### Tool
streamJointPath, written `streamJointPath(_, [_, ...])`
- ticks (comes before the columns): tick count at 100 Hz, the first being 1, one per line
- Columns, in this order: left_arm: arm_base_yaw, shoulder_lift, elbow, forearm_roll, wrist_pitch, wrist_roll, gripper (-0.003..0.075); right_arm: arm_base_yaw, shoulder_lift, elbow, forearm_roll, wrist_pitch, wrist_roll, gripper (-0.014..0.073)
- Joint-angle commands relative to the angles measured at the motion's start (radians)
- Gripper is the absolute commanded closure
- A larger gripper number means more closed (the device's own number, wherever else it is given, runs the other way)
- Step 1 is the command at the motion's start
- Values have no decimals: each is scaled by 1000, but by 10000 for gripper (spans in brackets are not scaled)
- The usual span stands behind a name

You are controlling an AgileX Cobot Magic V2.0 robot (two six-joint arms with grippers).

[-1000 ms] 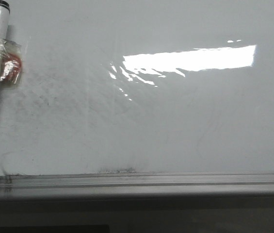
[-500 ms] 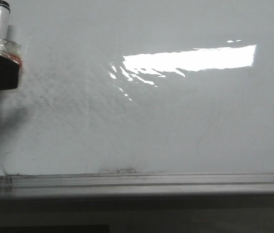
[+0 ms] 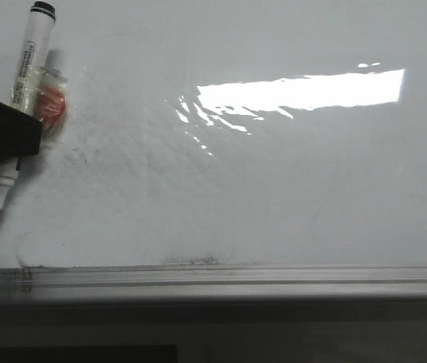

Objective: Write number 9 on whiteboard

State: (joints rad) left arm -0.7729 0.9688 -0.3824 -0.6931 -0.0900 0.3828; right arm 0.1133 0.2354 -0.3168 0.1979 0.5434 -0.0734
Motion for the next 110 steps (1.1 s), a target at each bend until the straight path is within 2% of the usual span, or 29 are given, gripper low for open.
streamJointPath(1, [4, 29, -5, -24, -17, -6, 741, 34, 28, -39, 8, -74, -22, 542])
streamJointPath(17, [4, 29, -16, -15, 37, -6, 741, 168, 118, -120, 16, -47, -98, 539])
streamJointPath(22, [4, 25, -26, 18, 70, -6, 741, 220, 161, -161, 33, -46, -128, 513])
streamJointPath(26, [4, 21, -36, 58, 105, -6, 741, 261, 195, -193, 57, -46, -161, 474])
streamJointPath(37, [1, -7, -56, 192, 150, -4, 741, 408, 322, -297, 127, -44, -191, 267])
streamJointPath(44, [-22, -35, -66, 297, 152, -4, 741, 497, 394, -351, 129, -47, -191, 207])
streamJointPath(59, [-131, -78, -66, 511, 133, -4, 741, 644, 527, -429, 129, -110, -191, 209])
streamJointPath(79, [-256, -71, -66, 595, 35, -4, 741, 791, 688, -515, 129, -160, -191, 209])
streamJointPath(90, [-292, -67, -66, 597, 16, -4, 741, 809, 754, -552, 129, -171, -191, 209])
streamJointPath(110, [-294, -67, -66, 597, 15, -4, 741, 809, 819, -569, 131, -182, -191, 209])
